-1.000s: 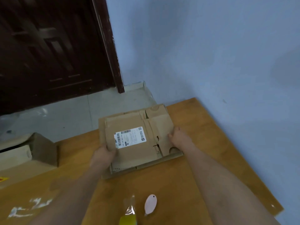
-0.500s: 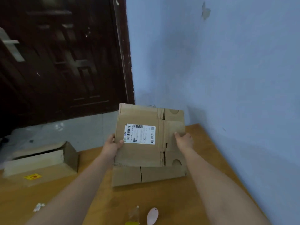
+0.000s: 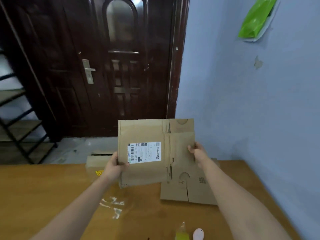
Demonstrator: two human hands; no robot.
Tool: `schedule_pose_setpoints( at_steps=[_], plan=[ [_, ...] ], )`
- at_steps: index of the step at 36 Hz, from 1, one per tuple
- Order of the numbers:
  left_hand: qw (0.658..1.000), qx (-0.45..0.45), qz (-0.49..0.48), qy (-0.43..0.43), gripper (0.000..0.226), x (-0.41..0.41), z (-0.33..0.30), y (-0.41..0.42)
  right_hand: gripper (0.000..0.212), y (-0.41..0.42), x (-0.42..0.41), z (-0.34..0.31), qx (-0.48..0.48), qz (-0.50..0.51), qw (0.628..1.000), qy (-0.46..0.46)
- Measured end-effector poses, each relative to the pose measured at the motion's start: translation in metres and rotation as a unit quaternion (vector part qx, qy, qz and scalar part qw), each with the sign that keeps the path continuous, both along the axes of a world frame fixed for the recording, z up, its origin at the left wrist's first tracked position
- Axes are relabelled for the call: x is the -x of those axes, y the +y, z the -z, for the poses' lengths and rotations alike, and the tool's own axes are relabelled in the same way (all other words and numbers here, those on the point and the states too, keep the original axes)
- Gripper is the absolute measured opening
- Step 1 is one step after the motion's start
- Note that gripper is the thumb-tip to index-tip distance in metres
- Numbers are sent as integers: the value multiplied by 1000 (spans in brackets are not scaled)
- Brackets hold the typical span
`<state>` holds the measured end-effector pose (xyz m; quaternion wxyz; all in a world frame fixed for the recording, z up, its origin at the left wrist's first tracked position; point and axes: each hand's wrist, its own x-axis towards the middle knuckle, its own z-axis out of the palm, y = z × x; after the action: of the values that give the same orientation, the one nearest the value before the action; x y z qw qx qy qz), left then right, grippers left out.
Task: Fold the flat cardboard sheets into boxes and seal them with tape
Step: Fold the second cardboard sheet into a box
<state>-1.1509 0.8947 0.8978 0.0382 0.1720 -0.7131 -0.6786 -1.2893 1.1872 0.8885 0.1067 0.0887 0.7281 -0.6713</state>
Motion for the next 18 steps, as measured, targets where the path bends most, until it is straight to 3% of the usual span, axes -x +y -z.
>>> schedule_pose_setpoints(
  at_steps=[4,11,18],
  plan=[
    [1000,14,7,-18,57,-40,14,-44,36,-38,-31,13,20,-59,998,2],
    [999,-20,-23,-31,54,-85,47,-93,18,-90,-85,51,-5,-79,996,-38],
    [997,-40,-40,-44,50,-118,75,-124,39,-127,-133,83,15,-45,994,-94]
  ],
)
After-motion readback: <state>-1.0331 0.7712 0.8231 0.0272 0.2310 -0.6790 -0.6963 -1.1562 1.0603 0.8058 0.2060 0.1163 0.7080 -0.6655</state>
